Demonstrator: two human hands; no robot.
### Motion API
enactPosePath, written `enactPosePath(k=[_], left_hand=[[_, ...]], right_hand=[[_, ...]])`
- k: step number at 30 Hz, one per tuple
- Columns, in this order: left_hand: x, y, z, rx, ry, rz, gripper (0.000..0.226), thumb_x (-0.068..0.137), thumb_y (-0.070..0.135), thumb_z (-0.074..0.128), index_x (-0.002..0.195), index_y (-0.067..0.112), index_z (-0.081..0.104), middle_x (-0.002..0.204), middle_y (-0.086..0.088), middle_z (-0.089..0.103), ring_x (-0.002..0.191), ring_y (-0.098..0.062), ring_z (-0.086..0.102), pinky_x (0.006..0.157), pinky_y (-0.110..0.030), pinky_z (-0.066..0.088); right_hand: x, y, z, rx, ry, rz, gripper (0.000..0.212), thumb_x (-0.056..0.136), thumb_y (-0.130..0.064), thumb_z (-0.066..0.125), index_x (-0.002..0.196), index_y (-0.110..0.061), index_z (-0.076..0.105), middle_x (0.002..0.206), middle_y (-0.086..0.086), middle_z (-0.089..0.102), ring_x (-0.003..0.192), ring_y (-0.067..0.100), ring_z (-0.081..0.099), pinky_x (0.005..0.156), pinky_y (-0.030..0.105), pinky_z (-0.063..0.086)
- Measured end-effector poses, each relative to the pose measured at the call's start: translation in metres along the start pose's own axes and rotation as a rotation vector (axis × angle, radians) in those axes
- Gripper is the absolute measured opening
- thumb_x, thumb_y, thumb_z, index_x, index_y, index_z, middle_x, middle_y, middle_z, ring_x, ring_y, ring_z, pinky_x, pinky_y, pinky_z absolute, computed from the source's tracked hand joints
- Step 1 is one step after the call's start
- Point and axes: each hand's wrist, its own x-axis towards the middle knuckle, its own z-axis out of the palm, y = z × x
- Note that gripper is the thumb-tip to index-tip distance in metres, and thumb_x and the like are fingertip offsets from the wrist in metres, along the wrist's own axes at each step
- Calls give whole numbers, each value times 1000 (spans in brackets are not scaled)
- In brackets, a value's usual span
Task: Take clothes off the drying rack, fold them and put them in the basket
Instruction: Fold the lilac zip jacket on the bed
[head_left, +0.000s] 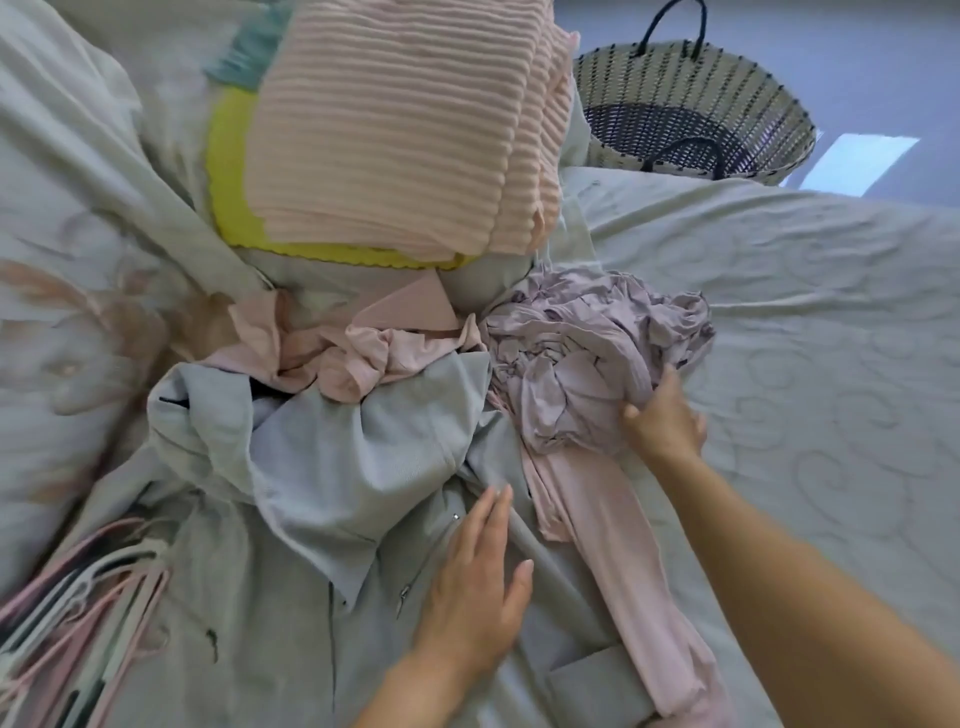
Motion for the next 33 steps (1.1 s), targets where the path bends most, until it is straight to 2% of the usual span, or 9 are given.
enactPosePath(k=[2, 4, 9, 15, 18, 23, 26, 30, 33], left_hand=[[-5, -2, -3, -41, 13, 2, 66, 89, 45, 35, 150, 29, 15, 154, 17, 10, 140, 11, 3, 110, -5, 2], [-10, 2, -8, -85, 13, -20, 65, 88, 50, 31, 147, 33, 11, 151, 26, 4, 139, 14, 1, 108, -3, 2], [-14, 26, -33, -173, 25, -24, 66, 84, 60, 28, 143, 45, 0, 148, 33, -3, 137, 17, -2, 106, -1, 3], [-8, 69, -43, -171, 56, -20, 68, 97, 39, 47, 143, 41, -4, 148, 25, 4, 126, 29, -11, 99, 4, -3], [-7, 84, -23, -179, 47, -41, 72, 96, 36, 50, 149, 34, -1, 152, 16, 11, 134, 15, 1, 104, -1, 1], [-21, 105, 32, -197, -64, -181, 74, 96, 36, 50, 152, 22, 4, 158, 3, 11, 145, -8, 10, 113, -20, 14], [-22, 109, 56, -231, -73, -289, 77, 95, 34, 54, 152, 15, 7, 158, -2, 14, 145, -13, 15, 113, -21, 16], [-11, 100, 62, -247, 10, -414, 77, 91, 31, 60, 152, 11, 16, 156, -6, 24, 142, -18, 25, 110, -23, 22], [5, 90, 59, -230, 38, -446, 74, 91, 31, 61, 150, 11, 22, 154, -5, 31, 141, -18, 29, 113, -30, 26]], right_hand=[[-3, -3, -1, -30, 57, -55, 28, 88, -19, 54, 114, -11, 54, 110, 18, 64, 104, 37, 58, 89, 41, 38], [-16, 1, -8, 32, 153, -214, 9, 87, -16, 54, 91, -10, 59, 88, 14, 63, 86, 37, 58, 73, 39, 38], [-67, 25, -51, 212, 274, -633, 10, 80, -17, 60, 83, -24, 54, 58, -15, 40, 60, 9, 37, 62, 34, 34], [-133, 98, -99, 271, 220, -617, 24, 76, -39, 51, 97, -28, 52, 79, -21, 56, 70, -7, 47, 68, 28, 36], [-159, 146, -114, 245, 218, -546, 33, 71, -41, 52, 98, -25, 52, 91, -30, 55, 70, -3, 46, 71, 8, 33], [-190, 233, -125, 77, 116, -575, 28, 65, -44, 53, 90, -32, 46, 88, -27, 50, 73, 0, 46, 68, 6, 33], [-199, 277, -122, -95, -8, -528, 34, 65, -65, 55, 87, -39, 53, 66, -27, 47, 68, -3, 47, 64, 15, 39], [-178, 279, -117, -203, -44, -466, 56, 82, -81, 27, 101, -41, 61, 81, -18, 63, 69, 8, 63, 67, 32, 47], [-138, 233, -109, -223, -52, -506, 62, 83, -76, 32, 105, -30, 68, 90, -11, 67, 81, 20, 68, 76, 39, 47]])
